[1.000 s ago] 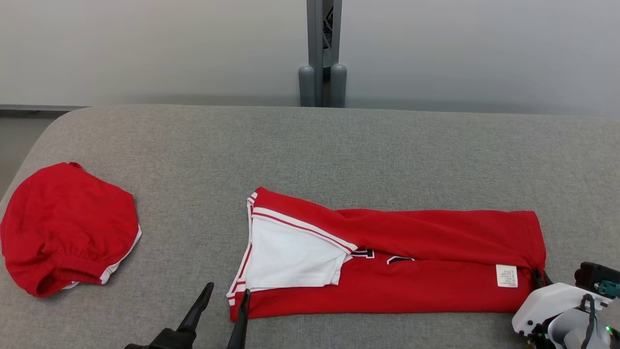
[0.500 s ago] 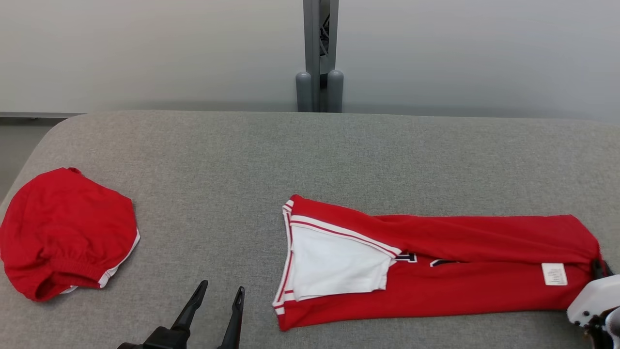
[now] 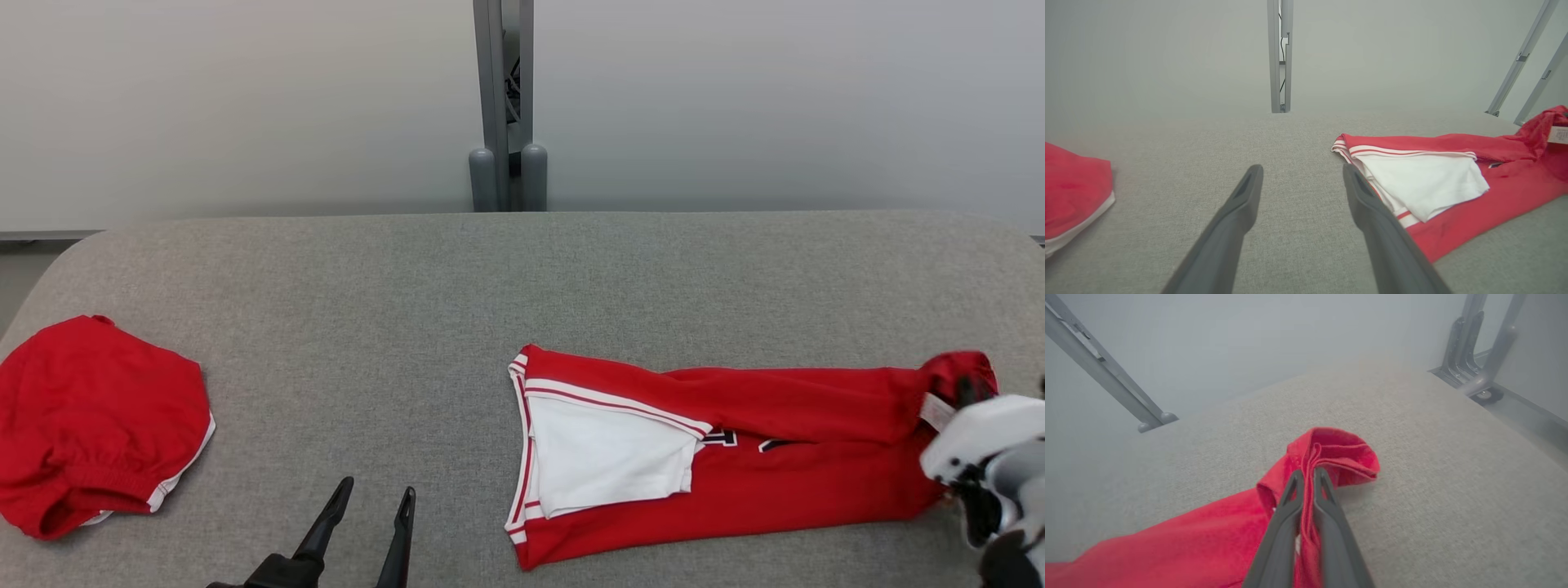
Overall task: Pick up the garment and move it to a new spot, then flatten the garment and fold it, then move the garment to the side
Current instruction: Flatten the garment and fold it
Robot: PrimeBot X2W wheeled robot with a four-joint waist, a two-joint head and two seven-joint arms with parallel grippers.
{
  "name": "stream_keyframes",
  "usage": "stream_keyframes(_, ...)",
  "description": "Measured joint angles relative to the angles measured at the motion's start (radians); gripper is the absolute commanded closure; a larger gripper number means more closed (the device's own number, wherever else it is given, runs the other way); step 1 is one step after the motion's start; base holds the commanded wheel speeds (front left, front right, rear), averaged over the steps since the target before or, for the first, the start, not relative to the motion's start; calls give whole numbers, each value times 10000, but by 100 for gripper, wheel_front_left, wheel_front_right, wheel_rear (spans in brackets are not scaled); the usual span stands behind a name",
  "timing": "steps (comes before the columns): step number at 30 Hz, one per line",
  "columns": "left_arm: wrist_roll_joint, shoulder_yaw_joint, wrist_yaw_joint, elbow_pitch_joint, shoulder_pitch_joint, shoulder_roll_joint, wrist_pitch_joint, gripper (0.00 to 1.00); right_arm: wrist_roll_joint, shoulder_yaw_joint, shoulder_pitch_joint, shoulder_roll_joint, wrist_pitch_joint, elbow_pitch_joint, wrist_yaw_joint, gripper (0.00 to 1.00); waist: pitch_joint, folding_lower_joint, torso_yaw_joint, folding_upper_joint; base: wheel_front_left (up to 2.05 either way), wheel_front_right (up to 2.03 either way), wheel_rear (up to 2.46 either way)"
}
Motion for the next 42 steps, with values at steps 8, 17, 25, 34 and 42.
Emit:
stream_keyframes(8,-86,-132,44,121,20,0,0,0,2190,2226,800,709,1358,-2880,0,100,-196,0,139,0,0,0,0)
stream_keyframes(17,-132,-219,56,259,12,0,0,0,3237,3810,1876,786,2738,-5628,0,100,-314,0,709,0,0,0,0)
stream_keyframes(25,-136,-305,44,412,-43,2,0,0,3208,4533,2131,1292,3363,-6241,0,100,-338,0,1425,0,0,0,0)
stream_keyframes(34,-247,-353,42,527,-110,2,0,0,3162,5430,2387,1563,3511,-6013,0,100,-310,0,2285,0,0,0,0)
stream_keyframes(42,-259,-420,29,602,-136,2,0,0,3720,6092,2372,1574,3185,-5265,0,100,-248,0,2669,0,0,0,0)
